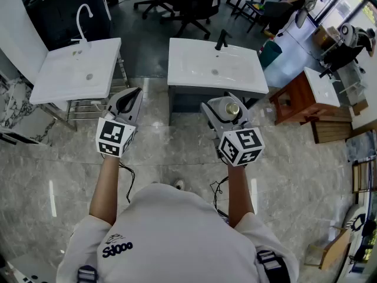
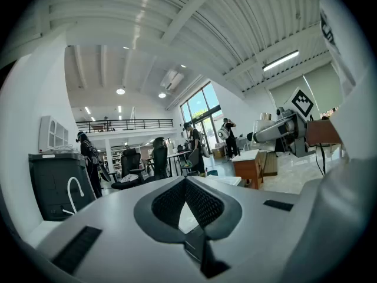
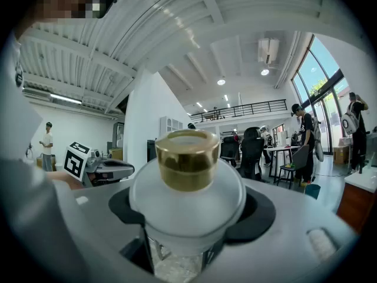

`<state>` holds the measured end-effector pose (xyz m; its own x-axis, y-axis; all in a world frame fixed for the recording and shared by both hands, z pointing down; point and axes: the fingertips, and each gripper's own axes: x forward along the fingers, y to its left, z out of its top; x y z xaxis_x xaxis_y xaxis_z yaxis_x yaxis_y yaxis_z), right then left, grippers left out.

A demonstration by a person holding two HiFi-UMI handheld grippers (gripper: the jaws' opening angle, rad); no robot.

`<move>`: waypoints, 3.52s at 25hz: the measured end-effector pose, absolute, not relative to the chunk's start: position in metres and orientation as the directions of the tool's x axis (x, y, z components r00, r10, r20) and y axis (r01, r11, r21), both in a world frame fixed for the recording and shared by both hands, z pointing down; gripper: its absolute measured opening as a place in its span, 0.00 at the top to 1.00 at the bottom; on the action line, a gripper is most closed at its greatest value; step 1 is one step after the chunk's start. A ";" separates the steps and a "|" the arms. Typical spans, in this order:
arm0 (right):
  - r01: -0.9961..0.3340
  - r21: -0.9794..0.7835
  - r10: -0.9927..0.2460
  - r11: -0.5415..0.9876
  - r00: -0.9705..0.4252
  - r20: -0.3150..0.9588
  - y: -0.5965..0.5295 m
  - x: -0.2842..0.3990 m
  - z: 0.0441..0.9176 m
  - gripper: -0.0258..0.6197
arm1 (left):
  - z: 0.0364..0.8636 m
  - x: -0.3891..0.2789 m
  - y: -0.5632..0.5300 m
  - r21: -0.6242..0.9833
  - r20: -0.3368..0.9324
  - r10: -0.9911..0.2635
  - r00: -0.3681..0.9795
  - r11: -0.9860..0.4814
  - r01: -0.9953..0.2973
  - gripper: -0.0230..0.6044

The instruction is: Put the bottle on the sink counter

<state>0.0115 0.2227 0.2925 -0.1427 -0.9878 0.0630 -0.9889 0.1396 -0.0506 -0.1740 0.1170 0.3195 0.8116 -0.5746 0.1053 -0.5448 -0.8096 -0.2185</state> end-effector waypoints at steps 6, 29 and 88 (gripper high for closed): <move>-0.986 -0.058 -0.985 0.155 -0.158 0.062 0.222 0.020 0.297 0.43 | 0.325 -0.165 0.119 -0.234 0.121 -0.586 0.801 -0.801 -0.550 0.96; -0.951 -0.075 -0.947 0.300 -0.306 0.094 0.220 0.065 0.318 0.43 | 0.347 -0.124 0.135 -0.151 0.151 -0.652 0.743 -0.758 -0.634 0.96; -0.966 -0.128 -0.941 0.223 -0.248 0.232 -0.139 0.096 0.397 0.43 | 0.433 -0.060 -0.225 -0.091 0.331 -0.474 0.816 -0.877 -0.472 0.96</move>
